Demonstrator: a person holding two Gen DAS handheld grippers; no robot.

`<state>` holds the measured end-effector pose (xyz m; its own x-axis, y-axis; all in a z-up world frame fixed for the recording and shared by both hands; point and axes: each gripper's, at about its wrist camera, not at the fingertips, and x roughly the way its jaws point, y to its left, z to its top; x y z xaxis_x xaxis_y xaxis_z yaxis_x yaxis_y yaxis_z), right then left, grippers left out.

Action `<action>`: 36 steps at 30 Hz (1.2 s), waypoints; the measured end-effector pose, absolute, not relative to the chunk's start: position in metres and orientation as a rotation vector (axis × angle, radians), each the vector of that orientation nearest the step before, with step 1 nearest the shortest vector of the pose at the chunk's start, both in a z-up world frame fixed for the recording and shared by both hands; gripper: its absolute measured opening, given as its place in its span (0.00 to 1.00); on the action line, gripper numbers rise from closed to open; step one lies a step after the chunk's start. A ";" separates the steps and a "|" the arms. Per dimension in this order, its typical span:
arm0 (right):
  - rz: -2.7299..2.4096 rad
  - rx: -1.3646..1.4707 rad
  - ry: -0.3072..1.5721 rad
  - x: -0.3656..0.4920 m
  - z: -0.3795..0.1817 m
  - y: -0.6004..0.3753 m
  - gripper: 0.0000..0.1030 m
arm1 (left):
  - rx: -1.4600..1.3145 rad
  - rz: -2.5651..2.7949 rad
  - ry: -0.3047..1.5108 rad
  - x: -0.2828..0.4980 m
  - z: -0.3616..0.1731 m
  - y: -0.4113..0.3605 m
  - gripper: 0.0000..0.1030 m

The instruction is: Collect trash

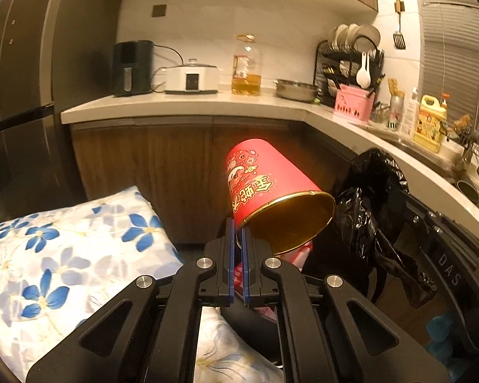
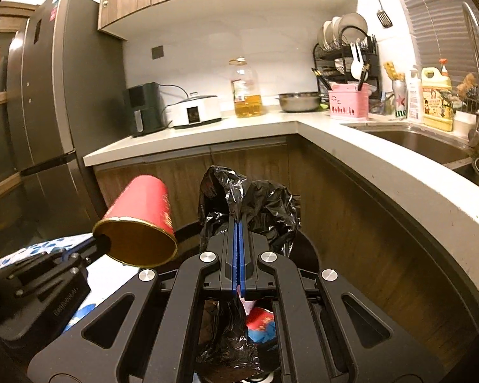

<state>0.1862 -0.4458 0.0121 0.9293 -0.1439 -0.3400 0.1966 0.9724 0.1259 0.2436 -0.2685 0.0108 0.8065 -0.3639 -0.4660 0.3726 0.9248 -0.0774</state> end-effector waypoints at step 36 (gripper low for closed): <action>-0.212 0.089 0.427 0.158 -0.002 -0.412 0.94 | 0.017 -0.167 0.409 0.187 0.015 -0.199 0.94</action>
